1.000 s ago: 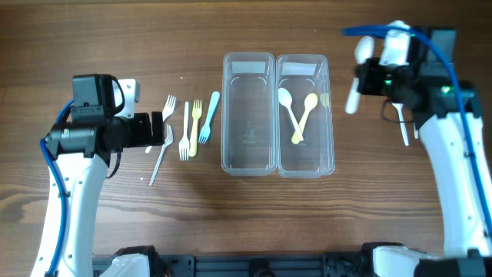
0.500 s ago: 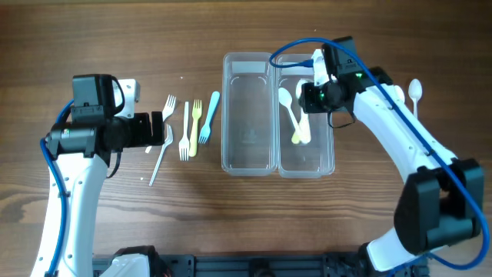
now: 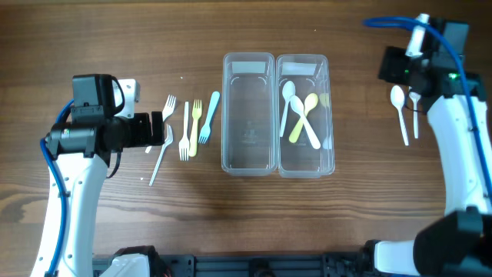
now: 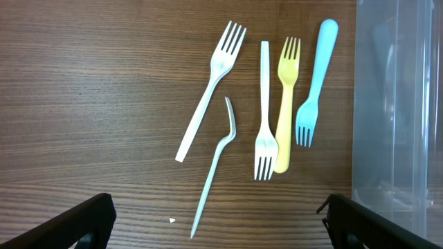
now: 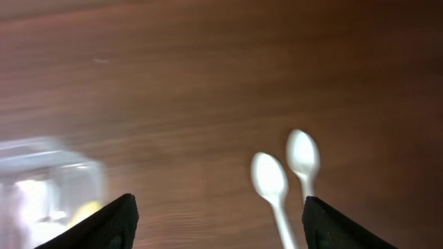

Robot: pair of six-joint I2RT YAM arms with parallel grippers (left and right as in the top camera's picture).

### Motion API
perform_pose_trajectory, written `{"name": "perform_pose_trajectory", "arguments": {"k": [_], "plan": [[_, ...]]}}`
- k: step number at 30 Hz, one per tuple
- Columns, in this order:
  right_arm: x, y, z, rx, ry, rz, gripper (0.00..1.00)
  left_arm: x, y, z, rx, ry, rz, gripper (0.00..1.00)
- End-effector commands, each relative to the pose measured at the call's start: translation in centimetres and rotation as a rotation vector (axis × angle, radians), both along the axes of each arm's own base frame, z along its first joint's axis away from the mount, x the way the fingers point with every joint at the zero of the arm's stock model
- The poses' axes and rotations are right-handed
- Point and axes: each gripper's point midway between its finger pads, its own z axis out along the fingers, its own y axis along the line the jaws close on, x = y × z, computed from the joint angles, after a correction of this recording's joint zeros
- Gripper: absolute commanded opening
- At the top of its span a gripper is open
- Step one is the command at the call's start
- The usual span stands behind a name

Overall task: Pack container
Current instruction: 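Move the right gripper to the remaining white spoons and grasp one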

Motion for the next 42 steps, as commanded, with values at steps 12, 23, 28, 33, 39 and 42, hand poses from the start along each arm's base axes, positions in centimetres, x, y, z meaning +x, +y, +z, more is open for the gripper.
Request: {"name": "perform_pose_trajectory", "arguments": {"k": [12, 23, 28, 33, 39, 42], "plan": [[-1.4, -4.7, -16.6, 0.059, 0.384, -0.09, 0.73, 0.4, 0.3, 0.7, 0.0, -0.017, 0.019, 1.0], [-2.4, -5.7, -17.9, 0.122, 0.414, -0.121, 0.56, 0.4, 0.3, 0.7, 0.0, -0.015, 0.019, 1.0], [-3.3, -5.4, -19.9, 0.145, 0.474, -0.139, 0.48, 0.4, 0.3, 0.7, 0.0, -0.015, 0.019, 1.0], [-3.8, -5.3, -20.2, 0.151, 0.494, -0.142, 0.41, 0.4, 0.3, 0.7, 0.0, -0.016, 0.019, 1.0], [-4.5, -5.0, -20.5, 0.171, 0.517, -0.163, 0.29, 0.4, 0.3, 0.7, 0.0, -0.015, 0.019, 1.0], [-5.0, -4.8, -20.9, 0.184, 0.529, -0.187, 0.19, 0.4, 0.3, 0.7, 0.0, -0.015, 0.019, 1.0]]}}
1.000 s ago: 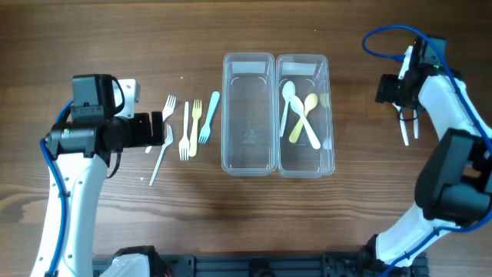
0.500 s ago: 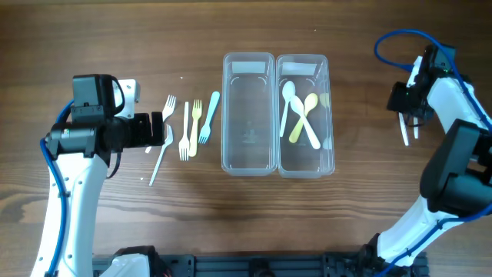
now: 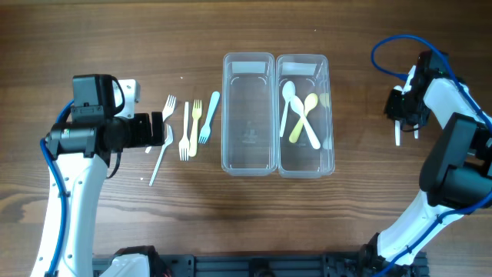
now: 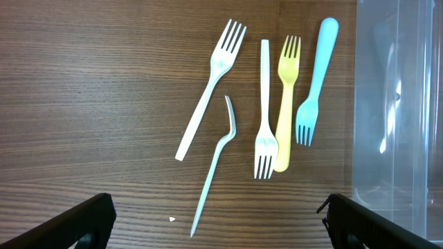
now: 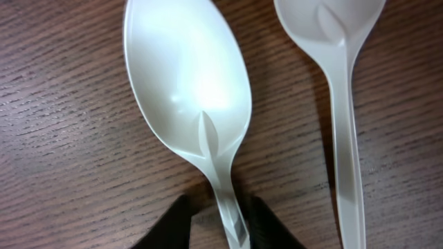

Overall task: Pack container
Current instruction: 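Move the right gripper to the remaining white spoons and grasp one, then carry the white spoon into the right container and release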

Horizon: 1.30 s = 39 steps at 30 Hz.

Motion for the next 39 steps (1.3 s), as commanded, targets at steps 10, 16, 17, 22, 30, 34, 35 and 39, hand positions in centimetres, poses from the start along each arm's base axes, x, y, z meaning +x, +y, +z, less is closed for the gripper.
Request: {"name": "perform_pose_trajectory", "arguments": {"k": [10, 16, 17, 22, 30, 34, 35, 39], "plan": [[-0.7, 3.4, 0.7, 0.184, -0.019, -0.029, 0.04, 0.4, 0.3, 0.7, 0.001, -0.019, 0.02, 1.0], [1.4, 9.5, 12.2, 0.361, -0.291, 0.116, 0.04, 0.4, 0.3, 0.7, 0.001, -0.019, 0.019, 1.0], [1.2, 10.8, 13.9, 0.37, -0.325, 0.153, 0.04, 0.4, 0.3, 0.7, 0.001, -0.019, 0.02, 1.0], [0.1, 19.1, 20.7, 0.34, -0.476, 0.399, 0.04, 0.4, 0.3, 0.7, 0.001, -0.019, 0.02, 1.0], [-0.3, 24.9, 10.9, 0.287, -0.237, 0.499, 0.04, 0.4, 0.3, 0.7, 0.001, -0.019, 0.02, 1.0], [-0.2, 25.7, 8.3, 0.29, -0.183, 0.516, 0.28, 0.4, 0.3, 0.7, 0.001, -0.019, 0.02, 1.0], [0.2, 25.7, 8.9, 0.288, -0.201, 0.517, 0.38, 0.4, 0.3, 0.7, 0.001, -0.019, 0.02, 1.0], [3.2, 23.7, 14.6, 0.211, -0.37, 0.481, 0.6, 0.4, 0.3, 0.7, 0.001, -0.019, 0.02, 1.0]]}}
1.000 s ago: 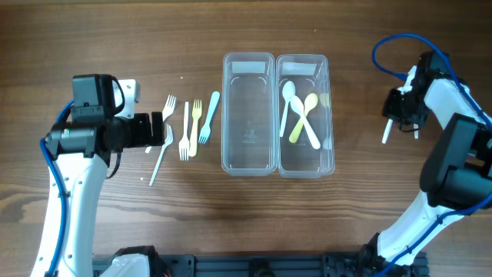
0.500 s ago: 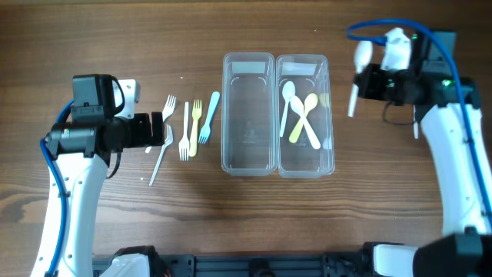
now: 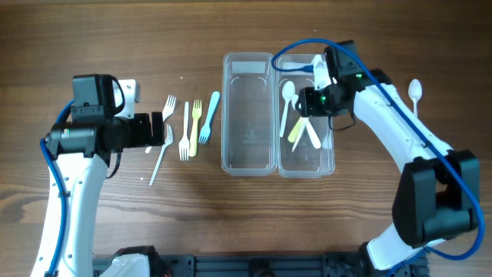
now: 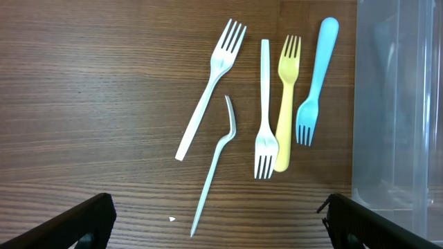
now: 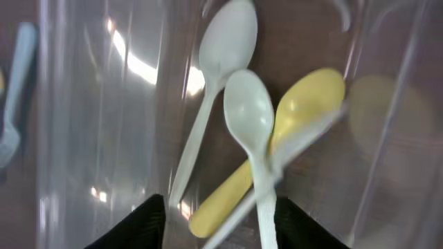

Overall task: Pack container
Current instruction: 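Carry the white spoon into the right container and release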

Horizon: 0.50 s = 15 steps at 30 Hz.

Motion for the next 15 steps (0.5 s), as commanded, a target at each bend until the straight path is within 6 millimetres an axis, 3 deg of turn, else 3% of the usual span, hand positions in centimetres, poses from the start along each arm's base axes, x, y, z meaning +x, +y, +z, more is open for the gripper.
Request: {"name": "perform_pose_trajectory", "arguments": {"k": [1, 3, 4, 7, 10, 13, 15], "plan": [[3.8, -3.3, 7.8, -0.053, -0.243, -0.105, 0.62, 0.4, 0.3, 0.8, 0.001, -0.02, 0.02, 1.0], [4.6, -6.9, 10.5, -0.115, -0.331, -0.201, 0.64, 0.4, 0.3, 0.8, 0.001, -0.019, 0.02, 1.0], [4.9, -10.3, 11.7, -0.17, -0.367, -0.288, 0.66, 0.4, 0.3, 0.8, 0.001, -0.02, 0.02, 1.0], [4.6, -17.7, 12.0, -0.246, -0.367, -0.462, 0.68, 0.4, 0.3, 0.8, 0.001, -0.02, 0.02, 1.0], [3.9, -24.0, 10.0, -0.277, -0.311, -0.592, 0.68, 0.4, 0.3, 0.8, 0.001, -0.02, 0.02, 1.0], [3.7, -27.2, 7.1, -0.309, -0.248, -0.613, 0.72, 0.4, 0.3, 0.8, 0.001, -0.02, 0.02, 1.0], [3.7, -28.3, 4.4, -0.295, -0.189, -0.616, 0.75, 0.4, 0.3, 0.8, 0.001, -0.02, 0.02, 1.0]]}}
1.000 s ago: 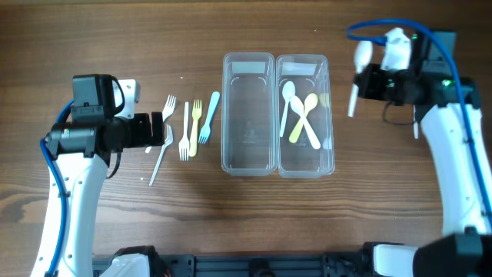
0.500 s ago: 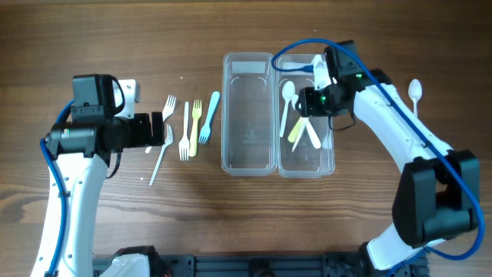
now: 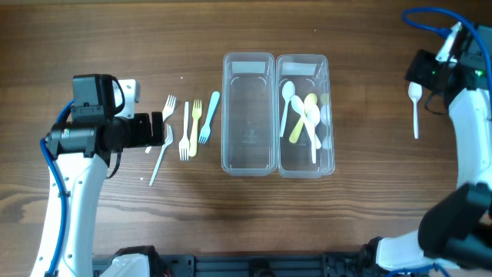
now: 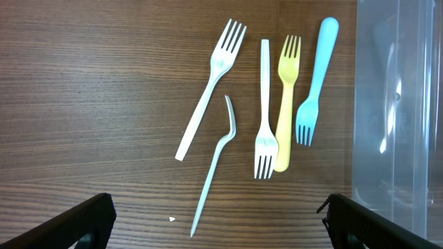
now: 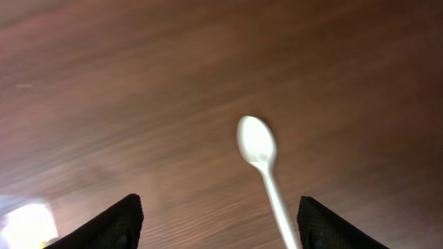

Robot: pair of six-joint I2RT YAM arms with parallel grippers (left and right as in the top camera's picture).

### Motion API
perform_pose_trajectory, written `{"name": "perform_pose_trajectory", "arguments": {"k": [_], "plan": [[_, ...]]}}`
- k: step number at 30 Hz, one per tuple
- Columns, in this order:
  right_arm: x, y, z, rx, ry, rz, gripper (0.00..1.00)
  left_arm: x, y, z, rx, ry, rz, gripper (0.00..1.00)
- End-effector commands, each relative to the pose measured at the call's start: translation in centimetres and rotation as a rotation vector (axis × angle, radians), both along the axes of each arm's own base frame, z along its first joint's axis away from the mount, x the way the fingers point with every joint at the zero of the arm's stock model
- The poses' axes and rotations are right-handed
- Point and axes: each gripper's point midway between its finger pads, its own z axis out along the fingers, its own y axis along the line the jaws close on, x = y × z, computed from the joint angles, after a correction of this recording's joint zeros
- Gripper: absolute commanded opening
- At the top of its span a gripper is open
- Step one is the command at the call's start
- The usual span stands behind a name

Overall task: Pack container
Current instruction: 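Carry the white spoon into the right container and release, then grasp the last white spoon and place it in the right container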

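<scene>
Two clear containers stand side by side mid-table. The left container (image 3: 248, 55) is empty; the right container (image 3: 304, 171) holds several white and yellow spoons (image 3: 306, 115). One white spoon (image 3: 415, 104) (image 5: 259, 149) lies on the table at the far right. My right gripper (image 3: 427, 75) (image 5: 218, 228) hangs open above it, with nothing between its fingers. Left of the containers lie a white fork (image 4: 211, 86), a thin fork on its side (image 4: 214, 173), another white fork (image 4: 265, 111), a yellow fork (image 4: 285, 104) and a blue fork (image 4: 315, 83). My left gripper (image 3: 157, 127) (image 4: 218, 221) is open just left of them.
The wooden table (image 3: 369, 215) carries only the cutlery and the two containers. The left container's clear wall (image 4: 394, 104) shows at the right edge of the left wrist view.
My right gripper was over the right container, shut on a white spoon. That spoon now lies in the container, and the gripper is open at the far right above the remaining spoon. The left arm is unchanged.
Two white spoons lay at the far right with my right gripper open above them. Then the gripper was down at the left spoon's handle. Then it held that spoon over the right container. Now the spoon is inside and one spoon is on the table.
</scene>
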Motion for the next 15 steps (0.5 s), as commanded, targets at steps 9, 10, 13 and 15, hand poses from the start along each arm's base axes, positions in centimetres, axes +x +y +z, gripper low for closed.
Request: {"name": "perform_pose_trajectory", "arguments": {"k": [9, 10, 13, 15], "plan": [[-0.1, -2.3, -11.4, 0.004, 0.252, 0.132, 0.7, -0.1, 0.2, 0.5, -0.001, 0.005, 0.02, 1.0], [-0.2, -2.4, -12.0, 0.01, 0.263, 0.128, 0.71, -0.2, 0.2, 0.5, -0.001, 0.008, 0.019, 1.0], [-0.6, -2.6, -13.4, 0.025, 0.294, 0.124, 0.71, -0.1, 0.2, 0.5, -0.001, 0.007, 0.019, 1.0], [-0.8, -2.7, -14.1, 0.033, 0.308, 0.12, 0.71, -0.1, 0.2, 0.5, -0.001, 0.006, 0.019, 1.0]]}}
